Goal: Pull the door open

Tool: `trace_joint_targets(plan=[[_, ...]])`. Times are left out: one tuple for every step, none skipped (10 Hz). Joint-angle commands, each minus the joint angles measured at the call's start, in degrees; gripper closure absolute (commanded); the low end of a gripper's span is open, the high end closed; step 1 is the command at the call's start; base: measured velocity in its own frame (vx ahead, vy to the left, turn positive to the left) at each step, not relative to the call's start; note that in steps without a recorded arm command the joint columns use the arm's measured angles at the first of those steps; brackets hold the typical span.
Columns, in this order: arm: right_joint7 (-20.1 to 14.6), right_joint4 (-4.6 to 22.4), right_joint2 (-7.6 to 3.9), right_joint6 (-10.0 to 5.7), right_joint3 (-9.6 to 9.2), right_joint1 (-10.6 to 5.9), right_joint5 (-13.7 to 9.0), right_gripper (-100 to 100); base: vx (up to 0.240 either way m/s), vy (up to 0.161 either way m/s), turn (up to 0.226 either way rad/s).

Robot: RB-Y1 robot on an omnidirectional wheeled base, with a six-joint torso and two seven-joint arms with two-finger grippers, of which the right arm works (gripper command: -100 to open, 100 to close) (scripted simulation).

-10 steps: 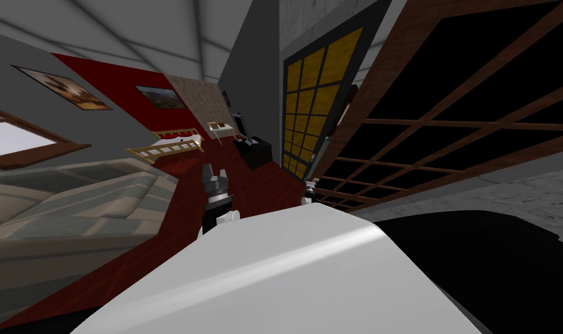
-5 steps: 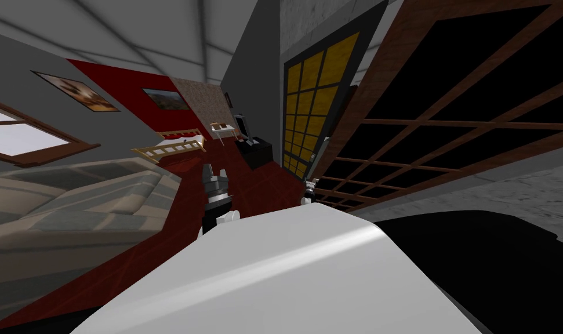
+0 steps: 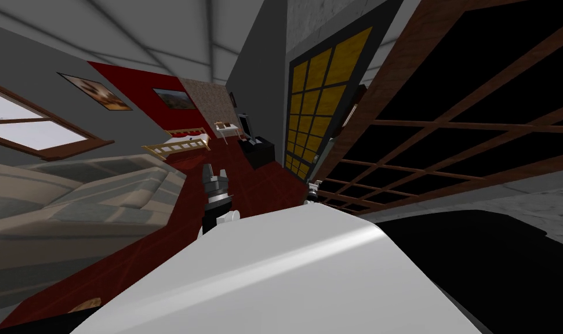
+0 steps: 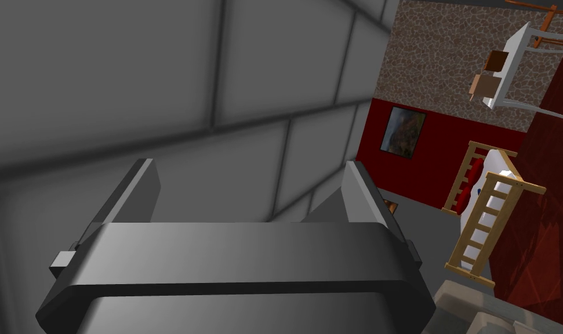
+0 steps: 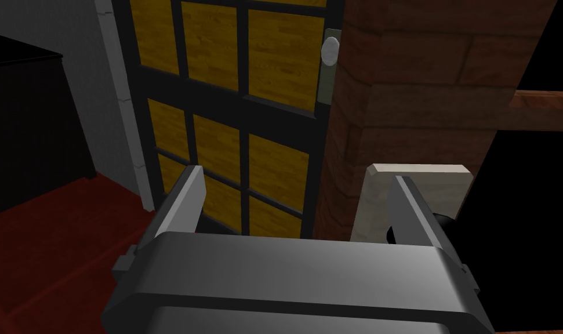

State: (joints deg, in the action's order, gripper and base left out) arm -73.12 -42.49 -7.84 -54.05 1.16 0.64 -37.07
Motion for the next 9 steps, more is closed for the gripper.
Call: trace_joint_targets(plan=[[-0.96,-0.23,-1.05,0.03,0.5,2.18,-0.4,-100,0.018,-0.003,0.071],[-1.78,0.06,-1.55,-0.61,0.41,2.78,-0.35,-100,0.016,-0.009,0.064],[-2.56,0.34,-2.02,-1.21,0.33,3.34,-0.31,-100,0.022,-0.013,0.05],[-3.26,0.59,-2.45,-1.76,0.25,3.85,-0.28,-100,0.027,-0.007,0.047],[-3.26,0.59,-2.45,-1.76,0.25,3.85,-0.28,-100,0.021,-0.007,0.002],[-3.26,0.59,-2.45,-1.76,0.25,3.85,-0.28,-100,0.0,0.0,0.0],[-4.34,0.97,-3.11,-2.6,0.13,4.63,-0.22,-100,0.009,-0.01,0.061],[-4.34,0.97,-3.11,-2.6,0.13,4.63,-0.22,-100,0.013,-0.009,0.008],[-4.34,0.97,-3.11,-2.6,0.13,4.63,-0.22,-100,0.002,-0.004,0.018]])
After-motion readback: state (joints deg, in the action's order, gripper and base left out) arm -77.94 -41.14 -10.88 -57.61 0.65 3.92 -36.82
